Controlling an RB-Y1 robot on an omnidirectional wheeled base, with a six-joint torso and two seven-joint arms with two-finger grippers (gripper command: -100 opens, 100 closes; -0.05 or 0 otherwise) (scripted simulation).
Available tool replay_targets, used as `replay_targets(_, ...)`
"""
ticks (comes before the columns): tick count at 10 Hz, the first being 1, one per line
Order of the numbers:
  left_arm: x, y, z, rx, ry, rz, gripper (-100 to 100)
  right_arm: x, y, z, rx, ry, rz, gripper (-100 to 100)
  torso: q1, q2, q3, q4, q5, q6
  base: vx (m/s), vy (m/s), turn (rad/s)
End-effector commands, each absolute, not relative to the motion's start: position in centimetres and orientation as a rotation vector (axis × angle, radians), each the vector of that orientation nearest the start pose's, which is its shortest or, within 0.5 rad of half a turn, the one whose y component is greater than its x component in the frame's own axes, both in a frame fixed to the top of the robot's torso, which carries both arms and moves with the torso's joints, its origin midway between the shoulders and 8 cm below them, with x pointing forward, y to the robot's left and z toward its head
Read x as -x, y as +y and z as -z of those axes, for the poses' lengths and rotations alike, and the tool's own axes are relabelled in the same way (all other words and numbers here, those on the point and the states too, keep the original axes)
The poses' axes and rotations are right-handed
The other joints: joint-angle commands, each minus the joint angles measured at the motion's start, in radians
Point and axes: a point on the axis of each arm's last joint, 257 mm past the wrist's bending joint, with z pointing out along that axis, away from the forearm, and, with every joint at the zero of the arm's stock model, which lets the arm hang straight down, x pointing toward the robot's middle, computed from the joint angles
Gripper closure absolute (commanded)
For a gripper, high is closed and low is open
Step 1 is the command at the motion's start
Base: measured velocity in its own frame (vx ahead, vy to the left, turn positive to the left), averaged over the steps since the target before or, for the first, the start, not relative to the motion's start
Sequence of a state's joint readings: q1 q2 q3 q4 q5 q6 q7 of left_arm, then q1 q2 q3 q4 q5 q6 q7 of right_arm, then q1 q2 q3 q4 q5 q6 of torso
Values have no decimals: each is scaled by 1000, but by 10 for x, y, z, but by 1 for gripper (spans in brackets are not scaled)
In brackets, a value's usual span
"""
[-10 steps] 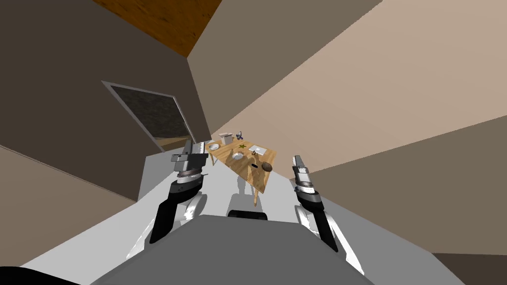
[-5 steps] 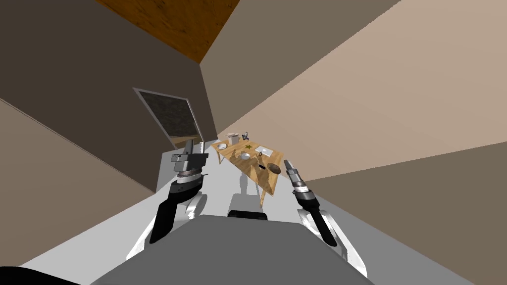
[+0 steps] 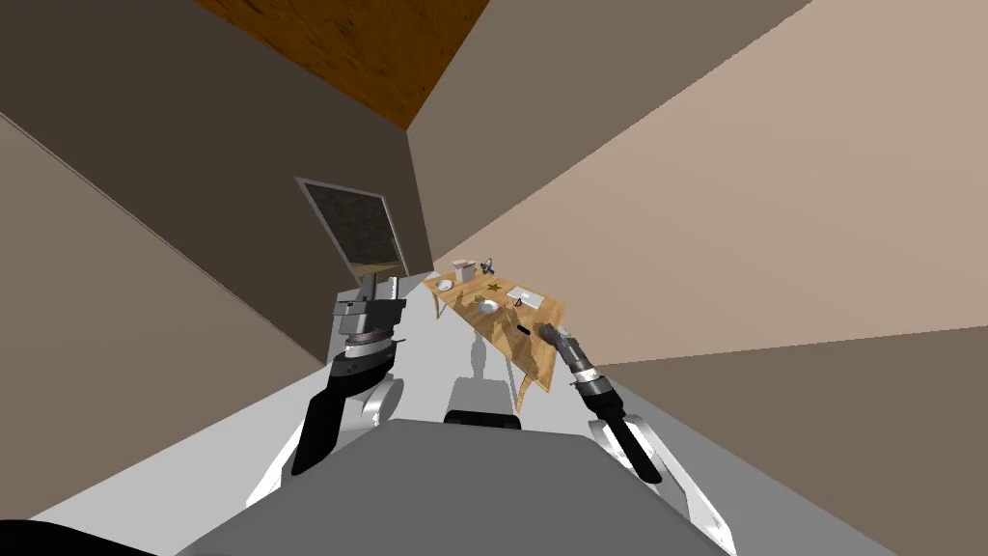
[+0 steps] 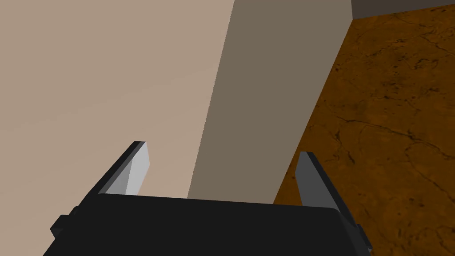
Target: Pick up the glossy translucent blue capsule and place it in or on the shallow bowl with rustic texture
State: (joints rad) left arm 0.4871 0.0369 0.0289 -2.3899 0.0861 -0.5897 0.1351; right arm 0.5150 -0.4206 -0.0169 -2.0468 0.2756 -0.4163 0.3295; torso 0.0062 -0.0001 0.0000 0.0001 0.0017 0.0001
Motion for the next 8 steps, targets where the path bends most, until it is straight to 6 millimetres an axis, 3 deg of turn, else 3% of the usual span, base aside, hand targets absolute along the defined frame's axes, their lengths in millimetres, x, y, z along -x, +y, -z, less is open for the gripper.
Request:
replay_targets(1, -299, 283, -91, 543, 415, 1511, 0, -386, -279, 150, -120, 1405, -609, -100, 0, 0, 0, 0, 0, 0, 53, 122, 144)
replay_targets(4, -299, 283, -91, 543, 415, 1511, 0, -383, -295, 197, -39, 1546, -496, -100, 3, -2, -2, -1, 1, 0, 67, 151, 147)
replay_targets(5, -299, 283, -91, 543, 415, 1511, 0, -383, -298, 203, -46, 1557, -490, -100, 2, -2, -1, -1, 0, 0, 39, 85, 66)
replay_targets(6, -299, 283, -91, 543, 415, 1510, 0, -379, -309, 227, -2, 1627, -432, -100, 0, -1, -1, 0, 0, 0, 46, 101, 154)
replay_targets(7, -299, 283, -91, 543, 415, 1511, 0, -379, -311, 230, -6, 1633, -429, -100, 0, -1, -1, 0, 0, 0, 47, 95, 69)
replay_targets(8, -299, 283, -91, 543, 415, 1510, 0, -374, -323, 254, 40, 1700, -370, -100, 0, -1, -1, 0, 0, 0, 40, 113, 123)
